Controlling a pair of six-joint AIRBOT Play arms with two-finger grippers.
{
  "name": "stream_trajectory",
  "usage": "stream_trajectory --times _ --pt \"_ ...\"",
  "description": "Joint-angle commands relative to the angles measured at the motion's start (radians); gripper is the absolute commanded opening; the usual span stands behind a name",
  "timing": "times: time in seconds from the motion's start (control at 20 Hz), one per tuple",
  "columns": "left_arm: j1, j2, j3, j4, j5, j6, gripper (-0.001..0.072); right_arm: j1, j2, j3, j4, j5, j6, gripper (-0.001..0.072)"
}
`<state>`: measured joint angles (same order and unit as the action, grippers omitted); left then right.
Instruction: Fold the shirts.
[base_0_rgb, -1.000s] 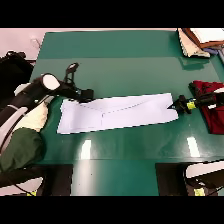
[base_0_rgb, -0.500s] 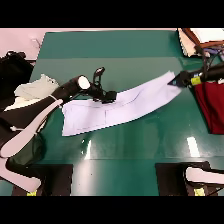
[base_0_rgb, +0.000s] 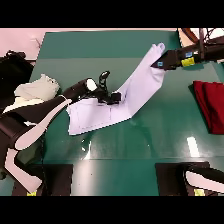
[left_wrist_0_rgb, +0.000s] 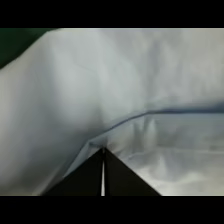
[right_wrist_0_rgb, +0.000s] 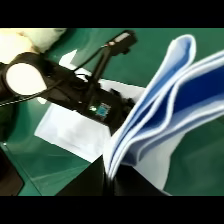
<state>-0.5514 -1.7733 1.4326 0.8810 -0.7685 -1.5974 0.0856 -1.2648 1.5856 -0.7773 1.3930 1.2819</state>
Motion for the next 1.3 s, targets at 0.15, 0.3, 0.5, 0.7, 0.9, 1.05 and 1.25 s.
stream_trajectory --times 0.15,0.3,0.5,0.7,0.9,1.05,1.25 --pt "0.118 0.040 0.189 0.074 -0.207 0.001 0.0018 0.191 0.002 0.019 0.001 -0.125 0.038 0.0015" --pt "0.261 0.145 0.268 0.141 -0.265 0.000 0.0018 0.306 -0.042 0.019 0.057 -0.222 0.046 0.0016" --pt "0.441 0.343 0.301 0.200 -0.266 0.001 0.0018 0.547 -0.192 0.019 0.138 -0.417 0.043 0.0021" --pt "0.542 0.475 0.301 0.254 -0.295 0.002 0.0019 0.723 -0.352 0.059 0.197 -0.532 -0.045 0.0367" --pt "0.547 0.504 0.301 0.286 -0.349 0.018 0.0019 0.616 -0.336 0.024 0.026 -0.383 0.007 0.0366" --pt "0.527 0.503 0.301 0.288 -0.359 0.028 0.0018 0.426 -0.233 -0.182 -0.074 -0.352 0.055 0.0366" --pt "0.469 0.499 0.293 0.291 -0.325 0.036 0.0018 0.161 -0.183 -0.439 -0.080 -0.329 0.066 0.0544"
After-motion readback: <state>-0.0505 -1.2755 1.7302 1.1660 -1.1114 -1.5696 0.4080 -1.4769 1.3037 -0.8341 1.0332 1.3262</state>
